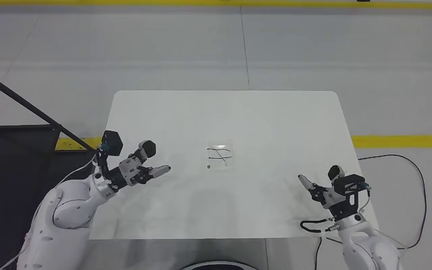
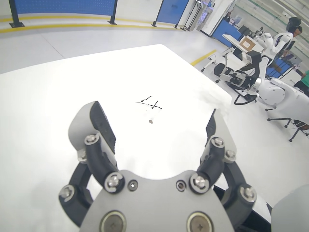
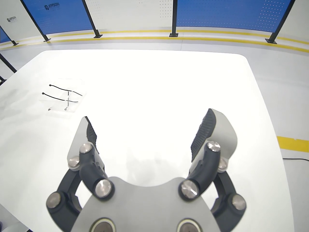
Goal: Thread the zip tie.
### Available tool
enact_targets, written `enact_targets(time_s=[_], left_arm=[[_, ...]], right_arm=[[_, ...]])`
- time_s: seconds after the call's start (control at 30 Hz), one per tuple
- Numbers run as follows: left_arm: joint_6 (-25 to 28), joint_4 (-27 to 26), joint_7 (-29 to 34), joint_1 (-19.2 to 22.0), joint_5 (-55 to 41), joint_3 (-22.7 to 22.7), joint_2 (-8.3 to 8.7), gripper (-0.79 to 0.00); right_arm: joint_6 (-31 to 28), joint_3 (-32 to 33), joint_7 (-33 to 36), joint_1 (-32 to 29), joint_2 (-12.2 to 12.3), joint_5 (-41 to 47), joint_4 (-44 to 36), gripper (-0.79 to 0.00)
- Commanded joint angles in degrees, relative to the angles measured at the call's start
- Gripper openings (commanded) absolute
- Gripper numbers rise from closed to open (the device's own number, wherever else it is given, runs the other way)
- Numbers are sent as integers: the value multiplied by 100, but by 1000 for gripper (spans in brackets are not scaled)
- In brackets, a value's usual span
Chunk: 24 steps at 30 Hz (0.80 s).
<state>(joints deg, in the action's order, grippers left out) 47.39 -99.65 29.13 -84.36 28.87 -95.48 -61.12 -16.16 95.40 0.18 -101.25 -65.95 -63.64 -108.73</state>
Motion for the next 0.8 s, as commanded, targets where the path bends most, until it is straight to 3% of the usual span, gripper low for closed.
enact_targets(time_s=[0.0, 0.5, 0.77], left_arm=[[8, -6, -158, -21, 59, -6, -2, 0], [56, -138, -186, -55, 144, 145, -5, 0], [400, 183, -68, 405, -73, 487, 33, 0]], right_arm=[[6, -1, -10, -1, 0, -5, 2, 0], [6, -1, -10, -1, 0, -5, 2, 0], [-308, -7, -90, 37, 2, 174, 87, 0]])
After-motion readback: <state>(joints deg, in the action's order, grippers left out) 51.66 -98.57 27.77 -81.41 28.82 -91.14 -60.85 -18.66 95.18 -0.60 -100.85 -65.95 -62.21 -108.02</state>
